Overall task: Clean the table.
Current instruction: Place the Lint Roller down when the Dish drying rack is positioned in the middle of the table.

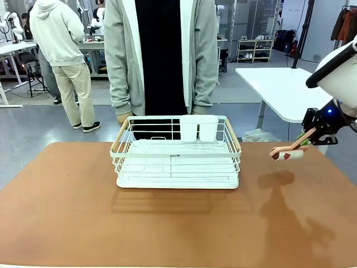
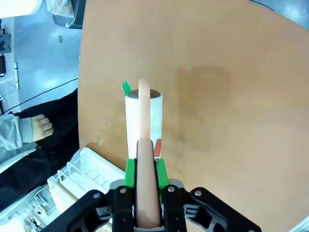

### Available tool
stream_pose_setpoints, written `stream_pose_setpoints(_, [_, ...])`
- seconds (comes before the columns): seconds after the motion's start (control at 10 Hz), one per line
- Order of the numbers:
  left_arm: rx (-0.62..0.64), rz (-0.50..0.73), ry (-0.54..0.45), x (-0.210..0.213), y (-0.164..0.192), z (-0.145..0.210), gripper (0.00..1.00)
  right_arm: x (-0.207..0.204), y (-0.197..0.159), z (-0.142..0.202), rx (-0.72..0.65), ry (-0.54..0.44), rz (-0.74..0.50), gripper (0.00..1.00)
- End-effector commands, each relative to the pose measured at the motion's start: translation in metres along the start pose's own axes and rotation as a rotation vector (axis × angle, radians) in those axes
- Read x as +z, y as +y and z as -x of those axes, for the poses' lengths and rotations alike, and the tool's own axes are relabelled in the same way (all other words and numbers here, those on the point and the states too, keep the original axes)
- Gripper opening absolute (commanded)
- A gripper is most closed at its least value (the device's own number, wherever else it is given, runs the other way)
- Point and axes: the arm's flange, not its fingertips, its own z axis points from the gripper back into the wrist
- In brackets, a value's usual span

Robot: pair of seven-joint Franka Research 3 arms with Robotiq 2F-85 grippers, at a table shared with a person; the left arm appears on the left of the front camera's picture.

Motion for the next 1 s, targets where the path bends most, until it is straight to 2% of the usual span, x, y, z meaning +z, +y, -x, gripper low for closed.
stream_pose_setpoints(0.0, [-0.020, 0.026, -0.007, 0.002, -0.002, 0.002, 1.00, -0.026, -0.007, 0.003, -0.008, -0.022, -0.032, 0.21])
stream_pose_setpoints(0.4, [-0.020, 0.026, -0.007, 0.002, -0.002, 0.002, 1.00, -0.052, -0.030, 0.017, -0.029, -0.058, -0.026, 0.21])
stream_pose_setpoints(0.9, [-0.020, 0.026, -0.007, 0.002, -0.002, 0.002, 1.00, -0.053, -0.049, 0.024, -0.051, -0.066, -0.018, 0.21])
